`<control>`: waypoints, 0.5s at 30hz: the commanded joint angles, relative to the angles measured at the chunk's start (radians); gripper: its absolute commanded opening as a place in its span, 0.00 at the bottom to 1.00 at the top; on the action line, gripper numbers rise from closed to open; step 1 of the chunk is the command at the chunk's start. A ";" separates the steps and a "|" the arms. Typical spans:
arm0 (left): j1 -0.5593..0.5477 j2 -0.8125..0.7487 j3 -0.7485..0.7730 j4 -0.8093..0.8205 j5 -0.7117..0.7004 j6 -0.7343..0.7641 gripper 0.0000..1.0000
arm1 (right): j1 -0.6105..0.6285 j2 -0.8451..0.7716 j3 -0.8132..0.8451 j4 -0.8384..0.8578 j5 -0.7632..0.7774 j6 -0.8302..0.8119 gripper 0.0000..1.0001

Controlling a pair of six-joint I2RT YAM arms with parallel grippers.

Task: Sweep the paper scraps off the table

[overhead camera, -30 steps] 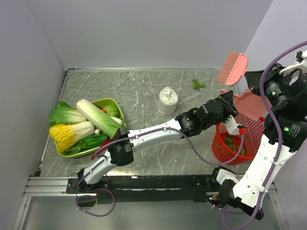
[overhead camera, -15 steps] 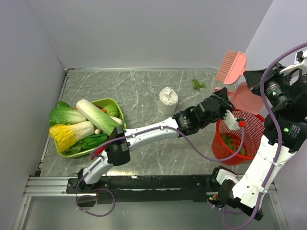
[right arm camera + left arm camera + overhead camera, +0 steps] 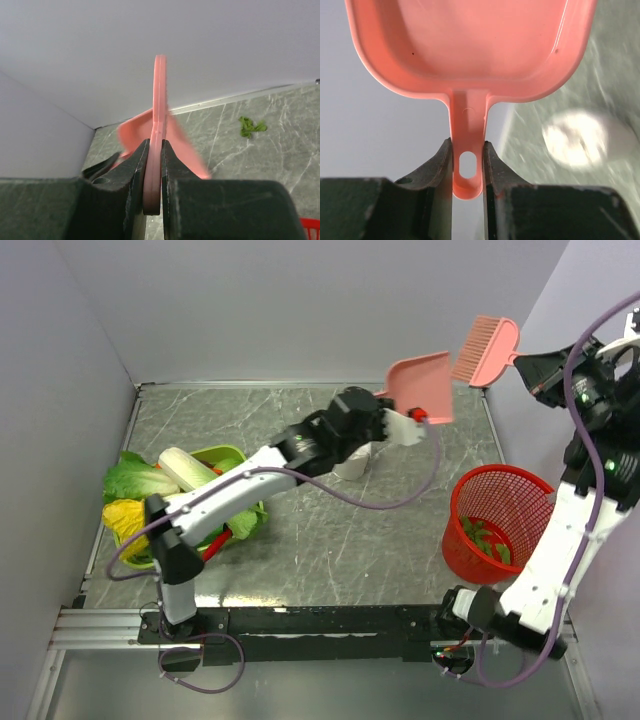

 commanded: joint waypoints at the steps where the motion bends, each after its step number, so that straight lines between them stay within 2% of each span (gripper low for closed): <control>1: 0.029 -0.166 -0.163 -0.267 0.097 -0.262 0.01 | 0.032 0.120 0.053 0.013 0.060 -0.020 0.00; 4: 0.055 -0.238 -0.310 -0.362 0.178 -0.388 0.01 | 0.116 0.182 0.084 -0.016 0.138 -0.129 0.00; 5: 0.062 -0.250 -0.349 -0.385 0.235 -0.422 0.01 | 0.144 0.193 0.089 -0.020 0.214 -0.169 0.00; 6: 0.061 -0.261 -0.386 -0.388 0.251 -0.433 0.01 | 0.209 0.218 0.092 -0.024 0.253 -0.253 0.00; 9: 0.069 -0.272 -0.494 -0.403 0.317 -0.472 0.01 | 0.291 0.264 0.084 -0.031 0.380 -0.379 0.00; 12: 0.139 -0.217 -0.486 -0.439 0.437 -0.543 0.01 | 0.371 0.319 0.084 -0.033 0.456 -0.451 0.00; 15: 0.200 -0.110 -0.407 -0.479 0.510 -0.546 0.01 | 0.445 0.382 0.086 -0.021 0.537 -0.540 0.00</control>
